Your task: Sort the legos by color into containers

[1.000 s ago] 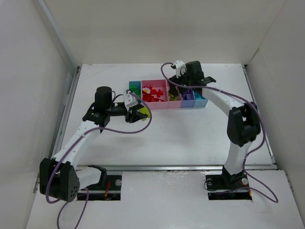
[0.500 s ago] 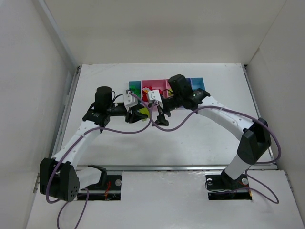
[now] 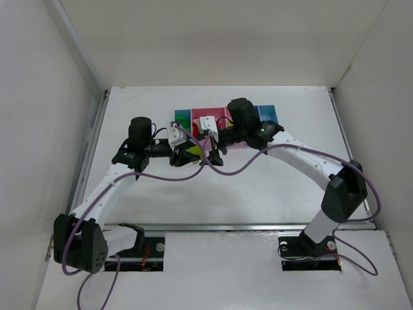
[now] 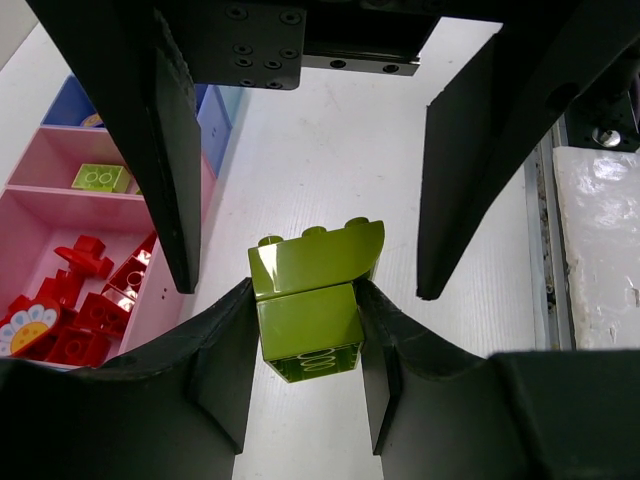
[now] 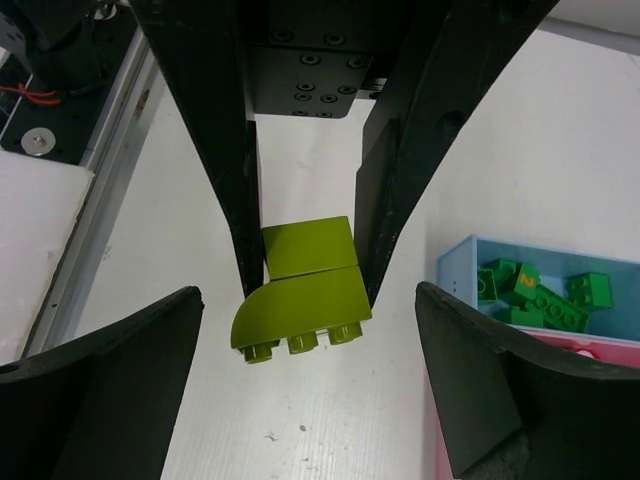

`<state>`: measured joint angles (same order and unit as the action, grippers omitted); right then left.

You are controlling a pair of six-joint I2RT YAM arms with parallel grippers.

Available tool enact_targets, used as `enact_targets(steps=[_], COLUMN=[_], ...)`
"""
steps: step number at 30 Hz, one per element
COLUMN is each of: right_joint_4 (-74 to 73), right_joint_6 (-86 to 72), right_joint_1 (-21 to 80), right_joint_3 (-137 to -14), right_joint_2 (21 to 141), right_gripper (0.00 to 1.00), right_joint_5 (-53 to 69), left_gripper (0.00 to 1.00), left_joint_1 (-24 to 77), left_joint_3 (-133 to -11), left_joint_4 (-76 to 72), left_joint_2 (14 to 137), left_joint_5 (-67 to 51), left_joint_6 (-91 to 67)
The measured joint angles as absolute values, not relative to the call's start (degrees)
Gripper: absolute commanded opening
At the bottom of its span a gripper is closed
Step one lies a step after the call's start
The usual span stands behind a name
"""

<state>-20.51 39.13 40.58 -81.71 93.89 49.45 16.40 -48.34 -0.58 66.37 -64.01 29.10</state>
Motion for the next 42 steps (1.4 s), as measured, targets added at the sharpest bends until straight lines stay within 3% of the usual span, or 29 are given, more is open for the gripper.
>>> enact_targets(steps=[2, 4, 5, 8, 15, 20, 25, 28, 31, 36, 42], right_joint_4=[-20.49, -20.67, -20.60, -21.12, -25.19, -28.16, -29.54, -29.54, -29.52, -29.50, -30.11], right_joint_6=[38.87, 38.70, 38.72, 38.28, 41.82, 45.45, 47.13, 47.18, 46.92, 46.89, 46.72], right_joint_1=[40.58, 40.58, 40.58, 40.58, 40.95, 40.91, 40.91, 40.91, 40.91, 40.95, 41.25], right_joint_3=[-82.15, -82.46, -82.61, -82.76, -82.85, -83.18, -83.59, -83.72, -84.33, -86.26, -87.77], right_joint_2=[94.19, 94.43, 94.54, 94.65, 94.65, 94.65, 94.65, 94.65, 94.65, 95.33, 97.23], right_gripper=[0.81, 0.63, 0.61, 0.61, 0.81, 0.82, 0.75, 0.86, 0.91, 0.89, 0.80], right_joint_5=[49.45, 49.41, 49.41, 48.86, 45.89, 44.23, 43.53, 43.57, 43.90, 45.58, 46.83], left_gripper=[0.00, 0.00, 0.00, 0.00, 0.00, 0.00, 0.00, 0.00, 0.00, 0.00, 0.00], left_joint_1=[16.40, 16.43, 16.43, 16.40, 16.40, 16.40, 16.40, 16.40, 16.40, 16.40, 16.40], left_joint_3=[-48.34, -48.34, -48.34, -48.34, -48.66, -49.01, -49.65, -49.65, -49.65, -49.65, -49.65], left_joint_4=[-0.56, -0.54, -0.49, -0.08, 4.27, 6.39, 7.57, 7.70, 7.81, 8.01, 7.99], left_joint_2=[66.37, 66.37, 66.37, 66.39, 66.74, 67.02, 67.05, 67.11, 67.35, 67.59, 67.66], left_joint_5=[-64.01, -64.01, -64.01, -63.88, -63.99, -63.99, -64.05, -64.07, -64.10, -64.10, -63.99], left_joint_6=[29.10, 29.15, 29.36, 30.24, 34.52, 36.69, 37.93, 38.30, 38.52, 38.57, 38.54])
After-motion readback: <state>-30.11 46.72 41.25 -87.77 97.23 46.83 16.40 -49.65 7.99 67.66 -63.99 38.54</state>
